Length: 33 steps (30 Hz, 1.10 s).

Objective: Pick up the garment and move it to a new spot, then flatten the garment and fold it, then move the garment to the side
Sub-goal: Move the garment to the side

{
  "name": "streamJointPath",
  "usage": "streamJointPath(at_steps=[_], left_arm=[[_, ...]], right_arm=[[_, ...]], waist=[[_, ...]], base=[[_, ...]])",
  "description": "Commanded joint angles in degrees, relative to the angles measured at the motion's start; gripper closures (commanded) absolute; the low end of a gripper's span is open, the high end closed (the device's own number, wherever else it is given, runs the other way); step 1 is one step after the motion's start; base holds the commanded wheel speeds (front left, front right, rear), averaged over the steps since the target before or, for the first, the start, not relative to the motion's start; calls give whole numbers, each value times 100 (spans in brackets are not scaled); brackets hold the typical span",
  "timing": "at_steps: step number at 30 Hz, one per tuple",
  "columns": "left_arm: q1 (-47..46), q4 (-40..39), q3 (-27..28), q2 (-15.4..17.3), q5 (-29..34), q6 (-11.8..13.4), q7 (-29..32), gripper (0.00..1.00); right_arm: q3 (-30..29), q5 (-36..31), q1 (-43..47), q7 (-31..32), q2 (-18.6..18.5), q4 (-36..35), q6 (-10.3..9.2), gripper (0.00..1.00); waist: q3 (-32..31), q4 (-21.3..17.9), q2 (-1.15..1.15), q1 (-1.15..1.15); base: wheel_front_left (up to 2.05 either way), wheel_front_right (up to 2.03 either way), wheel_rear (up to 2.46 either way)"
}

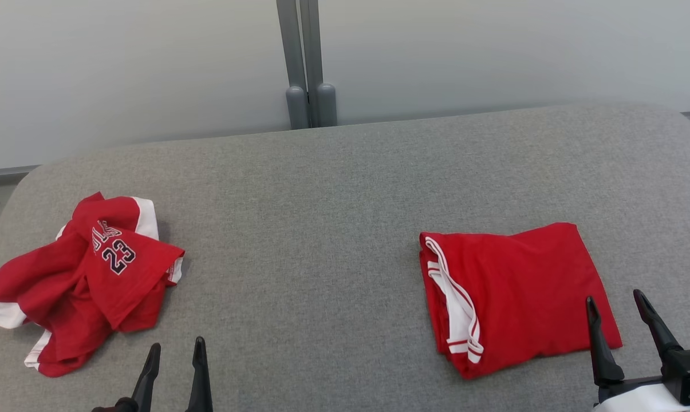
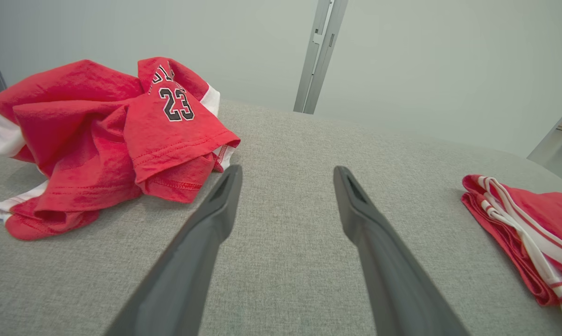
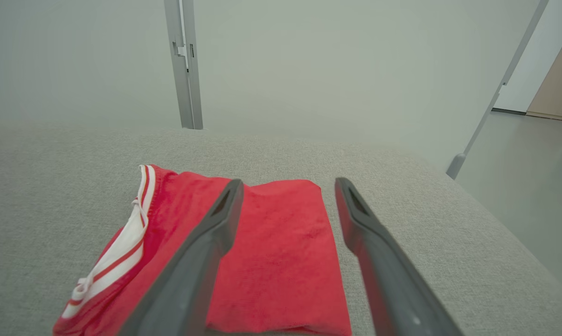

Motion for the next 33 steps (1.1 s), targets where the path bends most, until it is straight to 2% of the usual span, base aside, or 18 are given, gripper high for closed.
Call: streamJointPath(at_steps=[1, 15, 18, 22, 25, 27, 33], left_arm=[[65, -20, 23, 18, 29, -31, -15, 0], [-5, 1, 35, 18, 97, -46, -15, 0], [-13, -35, 57, 18, 80, -23, -15, 0], [-130, -6, -23, 17, 82, -66, -15, 0], [-361, 19, -84, 18, 107, -108, -15, 0], [-482, 51, -124, 18, 102, -142, -15, 0], [-747, 140, -125, 18, 26, -181, -15, 0]], right_arm=[[18, -18, -24, -15, -6, -1, 1, 0], [77, 66, -157, -15, 26, 60, 1, 0], [85, 361, -379, -15, -30, 223, 1, 0], [407, 1041, -1063, 25, -454, 1248, 1, 0], [620, 1587, -1842, 486, -742, 2096, 1, 0], [763, 1657, -2253, 793, -1038, 2552, -1, 0], [897, 1966, -2991, 1351, -1307, 3636, 0, 0]], waist=[[-6, 4, 0, 0], [68, 24, 0, 0], [132, -17, 0, 0], [383, -61, 0, 0], [712, -22, 0, 0], [906, 52, 0, 0], [1232, 315, 0, 0]], base=[[0, 0, 0], [0, 0, 0], [0, 0, 0], [0, 0, 0], [0, 0, 0], [0, 0, 0], [0, 0, 0]])
